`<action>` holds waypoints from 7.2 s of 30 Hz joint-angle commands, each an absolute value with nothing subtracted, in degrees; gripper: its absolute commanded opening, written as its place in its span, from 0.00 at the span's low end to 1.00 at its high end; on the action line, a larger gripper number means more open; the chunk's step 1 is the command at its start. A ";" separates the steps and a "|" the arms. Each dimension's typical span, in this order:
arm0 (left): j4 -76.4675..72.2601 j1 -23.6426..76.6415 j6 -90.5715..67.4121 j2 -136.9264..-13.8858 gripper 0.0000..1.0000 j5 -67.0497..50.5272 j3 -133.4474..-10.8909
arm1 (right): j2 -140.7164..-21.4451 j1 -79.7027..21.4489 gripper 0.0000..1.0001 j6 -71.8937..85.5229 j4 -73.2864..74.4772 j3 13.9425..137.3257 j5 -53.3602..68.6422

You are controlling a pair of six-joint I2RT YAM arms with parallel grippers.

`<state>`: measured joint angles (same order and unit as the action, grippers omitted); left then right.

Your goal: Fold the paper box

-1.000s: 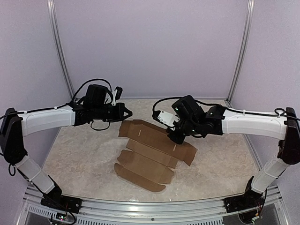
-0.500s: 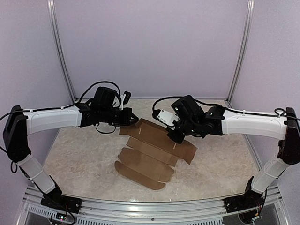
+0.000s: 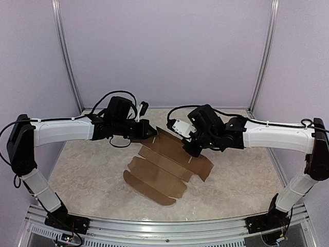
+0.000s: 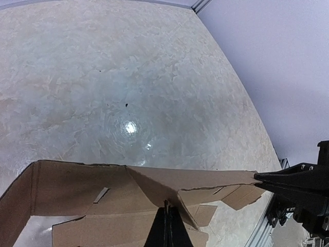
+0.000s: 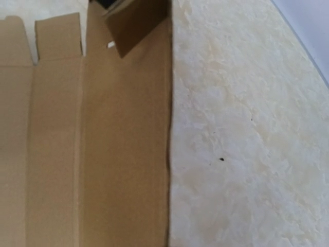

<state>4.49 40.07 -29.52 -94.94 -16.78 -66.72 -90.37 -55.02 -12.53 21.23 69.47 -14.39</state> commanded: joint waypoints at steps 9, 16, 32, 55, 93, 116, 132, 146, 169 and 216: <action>0.48 40.61 -31.20 -98.97 0.00 -17.95 -70.88 | -89.96 -56.54 0.00 -11.29 19.69 70.39 -11.81; 1.28 40.05 -30.49 -99.85 0.00 -16.44 -70.64 | -90.73 -56.54 0.00 -11.21 19.63 70.10 -14.37; 10.20 37.35 -25.33 -94.98 0.00 -5.17 -60.38 | -94.95 -50.84 0.00 -11.19 24.00 71.93 -6.79; 9.27 38.04 -23.58 -104.50 0.00 2.95 -59.75 | -100.01 -48.66 0.00 -9.05 24.83 74.71 -2.41; 6.21 43.42 -28.62 -104.21 0.00 -10.18 -60.21 | -101.60 -48.45 0.00 -7.90 23.78 73.83 -7.19; 7.48 45.97 -26.44 -111.02 0.00 -7.19 -61.57 | -102.23 -48.50 0.00 -7.54 24.18 72.46 -10.06; 11.43 40.02 -23.60 -98.44 0.00 -6.03 -59.39 | -98.39 -50.31 0.00 -13.87 20.19 69.13 -14.64; 7.59 31.57 -23.22 -86.14 0.00 -7.95 -53.06 | -94.68 -55.99 0.00 -35.17 1.78 59.02 -25.26; -6.72 29.50 -27.06 -91.29 0.00 -12.13 -47.43 | -95.61 -61.36 0.00 -64.67 -39.07 40.36 -33.63; -12.49 40.32 -23.36 -94.10 0.10 -6.51 -44.53 | -104.53 -64.47 0.00 -64.29 -57.31 34.67 -38.38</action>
<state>-13.65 38.68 -25.30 -96.27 -11.29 -45.32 -103.61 -63.96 -67.35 -59.37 34.96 -37.95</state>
